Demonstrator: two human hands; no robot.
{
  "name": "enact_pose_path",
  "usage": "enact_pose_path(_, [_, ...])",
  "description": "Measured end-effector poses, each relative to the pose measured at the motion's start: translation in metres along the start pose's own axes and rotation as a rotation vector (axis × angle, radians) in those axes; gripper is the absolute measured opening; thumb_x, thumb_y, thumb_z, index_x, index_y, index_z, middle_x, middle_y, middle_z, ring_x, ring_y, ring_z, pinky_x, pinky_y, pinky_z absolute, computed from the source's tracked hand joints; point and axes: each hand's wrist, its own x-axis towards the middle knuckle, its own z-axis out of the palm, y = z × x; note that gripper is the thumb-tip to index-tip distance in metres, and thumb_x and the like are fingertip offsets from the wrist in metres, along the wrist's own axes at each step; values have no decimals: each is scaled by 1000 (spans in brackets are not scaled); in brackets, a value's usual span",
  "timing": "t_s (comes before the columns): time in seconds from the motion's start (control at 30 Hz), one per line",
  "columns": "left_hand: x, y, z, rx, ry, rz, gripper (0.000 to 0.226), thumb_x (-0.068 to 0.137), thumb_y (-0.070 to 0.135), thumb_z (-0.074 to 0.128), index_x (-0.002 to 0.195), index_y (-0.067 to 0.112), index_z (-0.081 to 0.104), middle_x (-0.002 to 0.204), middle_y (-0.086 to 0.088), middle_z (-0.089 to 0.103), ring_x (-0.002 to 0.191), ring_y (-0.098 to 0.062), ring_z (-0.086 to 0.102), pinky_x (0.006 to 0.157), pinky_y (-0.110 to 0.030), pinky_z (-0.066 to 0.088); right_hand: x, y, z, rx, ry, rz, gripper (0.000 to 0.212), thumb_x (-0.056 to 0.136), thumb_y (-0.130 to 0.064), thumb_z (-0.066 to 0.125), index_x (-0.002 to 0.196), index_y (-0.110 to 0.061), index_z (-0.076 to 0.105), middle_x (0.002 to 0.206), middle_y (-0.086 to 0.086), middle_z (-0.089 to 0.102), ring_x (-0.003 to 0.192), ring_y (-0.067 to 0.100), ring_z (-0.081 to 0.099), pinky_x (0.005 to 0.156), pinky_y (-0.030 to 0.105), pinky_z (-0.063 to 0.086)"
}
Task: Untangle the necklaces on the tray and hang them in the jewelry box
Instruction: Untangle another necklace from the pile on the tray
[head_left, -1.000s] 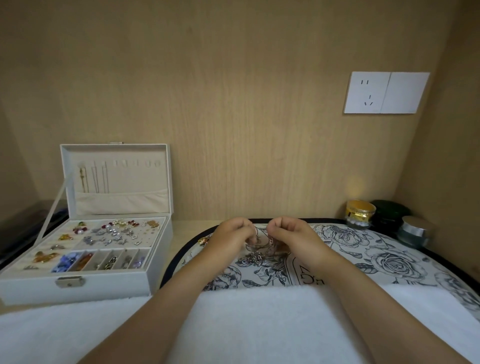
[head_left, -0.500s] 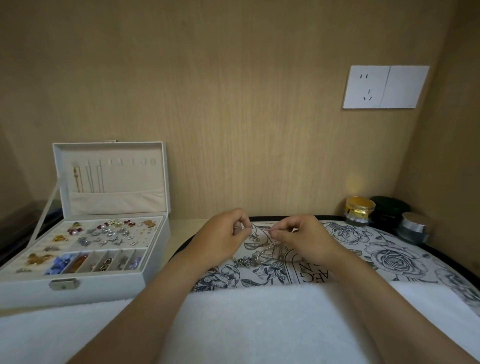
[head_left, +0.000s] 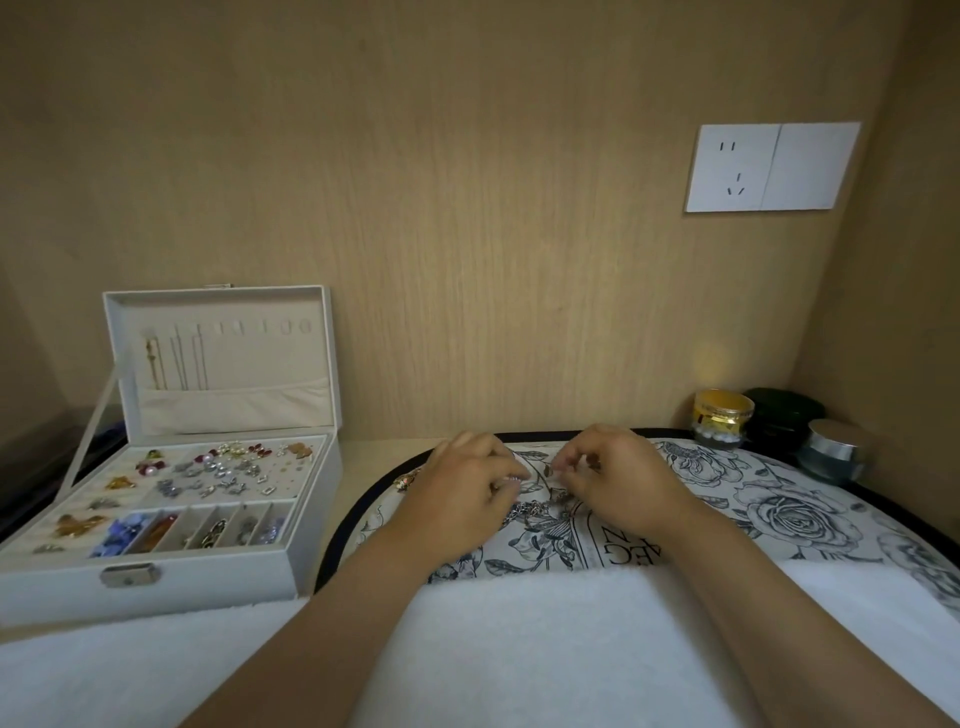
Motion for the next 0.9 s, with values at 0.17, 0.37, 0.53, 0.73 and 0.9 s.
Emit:
enact_pose_path(0.17, [-3,4,4,18,-156,-34,22,93,36,62,113,30,71,110,9,65,107,-11,53,100,-31,35,-7,-6,-2,71,-293,4,5,76,-31,84,77,-33,80,83,-16,68,80,-5,63,79,17,51])
enact_pose_path(0.37, [-5,6,0,-179,-134,-234,13,98,27,58,99,20,68,92,8,65,88,-9,59,79,-27,46,-5,-6,1,81,-298,27,15,94,-27,66,81,-25,71,81,-10,70,76,0,63,77,24,51])
enact_pose_path(0.53, [-3,11,-8,-494,-138,-507,26,104,29,43,82,27,57,75,11,60,56,1,51,54,-19,40,-1,-15,-6,844,-205,226,29,106,-14,37,81,-9,52,62,5,56,59,23,55,74,38,49])
enact_pose_path(0.73, [3,14,-22,-858,-18,-717,24,100,35,52,82,23,64,72,5,57,69,-14,56,68,-26,46,1,-18,-17,1046,-111,383,26,96,-13,30,72,-16,40,60,2,25,51,16,18,47,27,29])
enact_pose_path(0.9, [4,5,-25,-708,62,-705,25,96,40,58,81,20,58,62,10,54,52,-6,45,57,-27,36,-1,-15,-17,819,-46,376,48,102,-43,48,61,-22,33,53,-3,29,44,11,23,44,23,23])
